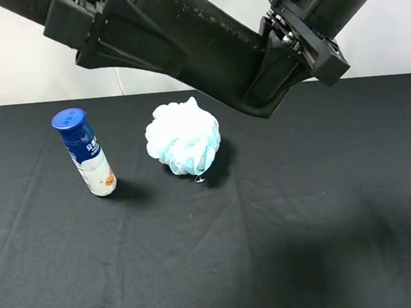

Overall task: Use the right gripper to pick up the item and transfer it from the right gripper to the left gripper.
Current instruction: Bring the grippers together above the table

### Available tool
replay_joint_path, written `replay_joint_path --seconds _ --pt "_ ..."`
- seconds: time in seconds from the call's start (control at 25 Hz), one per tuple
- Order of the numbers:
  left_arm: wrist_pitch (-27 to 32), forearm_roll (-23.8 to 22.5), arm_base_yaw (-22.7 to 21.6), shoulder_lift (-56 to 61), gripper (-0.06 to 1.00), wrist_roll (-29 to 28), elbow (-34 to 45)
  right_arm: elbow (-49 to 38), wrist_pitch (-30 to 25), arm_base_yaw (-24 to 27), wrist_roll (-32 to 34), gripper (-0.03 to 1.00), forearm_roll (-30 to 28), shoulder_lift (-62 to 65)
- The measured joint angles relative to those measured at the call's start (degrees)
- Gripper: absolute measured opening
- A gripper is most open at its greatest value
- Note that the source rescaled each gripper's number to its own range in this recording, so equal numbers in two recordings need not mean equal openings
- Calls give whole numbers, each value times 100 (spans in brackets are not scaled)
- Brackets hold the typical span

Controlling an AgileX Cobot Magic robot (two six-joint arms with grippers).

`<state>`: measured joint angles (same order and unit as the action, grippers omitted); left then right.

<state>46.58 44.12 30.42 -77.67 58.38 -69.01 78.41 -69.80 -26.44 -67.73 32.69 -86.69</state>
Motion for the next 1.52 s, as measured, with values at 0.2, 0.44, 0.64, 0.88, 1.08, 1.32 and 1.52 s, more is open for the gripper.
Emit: replay_joint_path --seconds 0.2,0.44,0.64,0.88,1.08,1.32,1.52 --pt "-70 0 0 0 32 0 0 0 0 0 0 0 2 0" --pt "-112 -10 0 0 8 0 0 0 -17 0 -21 0 2 0" --pt "-112 9 0 0 8 6 0 0 -17 0 -21 0 15 0" --pt "-106 22 0 0 7 23 0 -17 -54 0 -21 0 110 0" --pt "-100 22 0 0 7 28 0 -28 -66 0 -16 0 140 0" --pt "-95 29 -6 5 7 28 0 -29 -78 0 -3 0 151 0" --pt "-95 82 0 -1 4 132 0 -29 -41 0 218 61 471 0"
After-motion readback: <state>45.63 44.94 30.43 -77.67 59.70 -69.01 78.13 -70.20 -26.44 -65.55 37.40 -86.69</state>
